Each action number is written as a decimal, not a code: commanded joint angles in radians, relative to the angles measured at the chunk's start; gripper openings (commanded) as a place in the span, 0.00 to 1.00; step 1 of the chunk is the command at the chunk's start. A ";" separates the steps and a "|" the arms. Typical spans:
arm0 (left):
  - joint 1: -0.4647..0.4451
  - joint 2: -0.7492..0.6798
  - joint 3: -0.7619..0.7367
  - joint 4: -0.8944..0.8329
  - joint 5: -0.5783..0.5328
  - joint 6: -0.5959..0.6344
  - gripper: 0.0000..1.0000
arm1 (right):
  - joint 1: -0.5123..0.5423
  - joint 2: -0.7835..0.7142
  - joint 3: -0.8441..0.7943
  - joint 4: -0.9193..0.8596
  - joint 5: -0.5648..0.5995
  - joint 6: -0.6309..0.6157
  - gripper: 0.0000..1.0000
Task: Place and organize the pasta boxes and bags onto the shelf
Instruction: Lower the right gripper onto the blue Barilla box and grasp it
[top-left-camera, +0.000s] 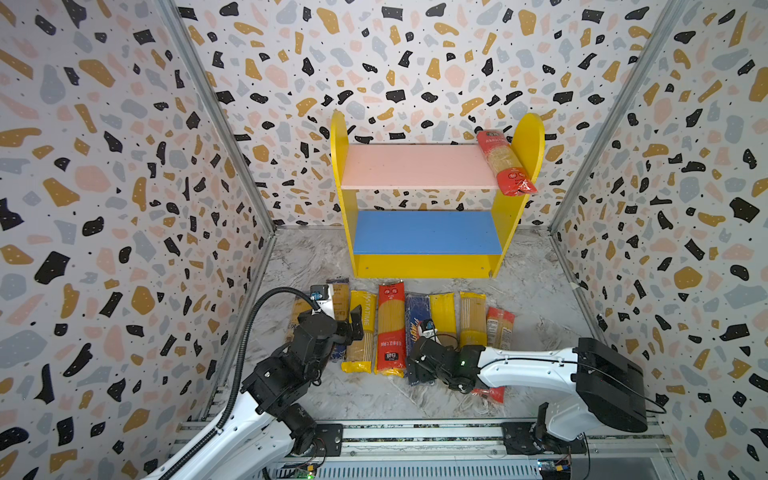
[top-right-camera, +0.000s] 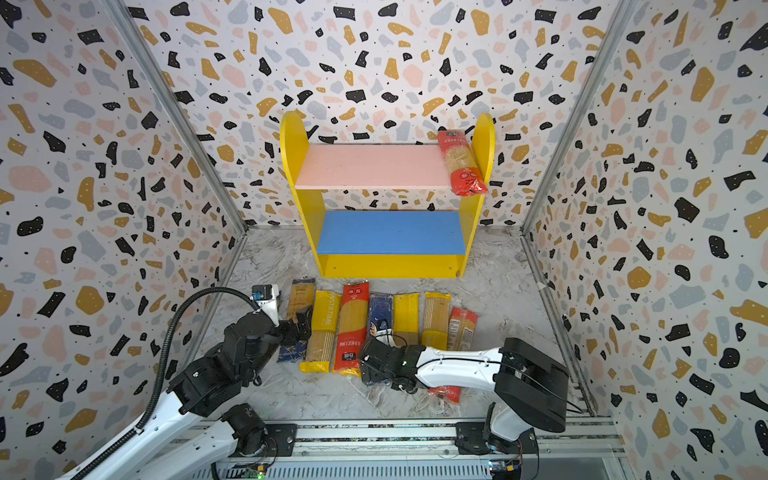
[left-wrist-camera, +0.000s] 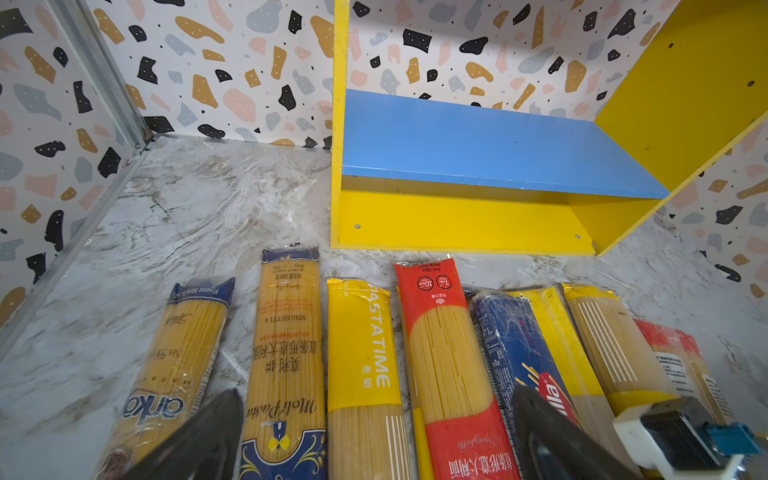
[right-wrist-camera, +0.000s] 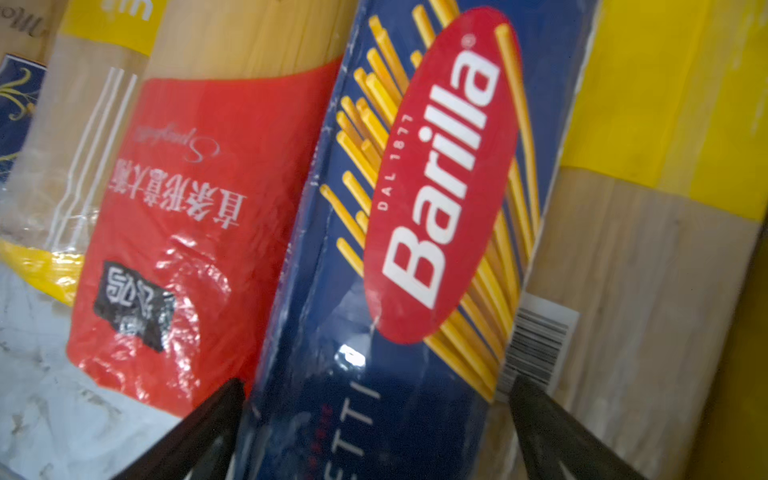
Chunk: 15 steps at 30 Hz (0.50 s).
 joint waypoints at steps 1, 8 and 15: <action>-0.004 -0.004 0.001 0.019 0.022 0.037 0.99 | 0.005 0.048 0.057 -0.027 -0.012 0.016 0.98; -0.004 0.007 0.005 0.020 0.017 0.048 0.99 | 0.004 0.150 0.108 -0.075 -0.021 0.021 0.66; -0.004 0.038 0.064 0.038 0.033 0.073 0.99 | -0.002 0.105 0.098 -0.087 -0.023 0.011 0.42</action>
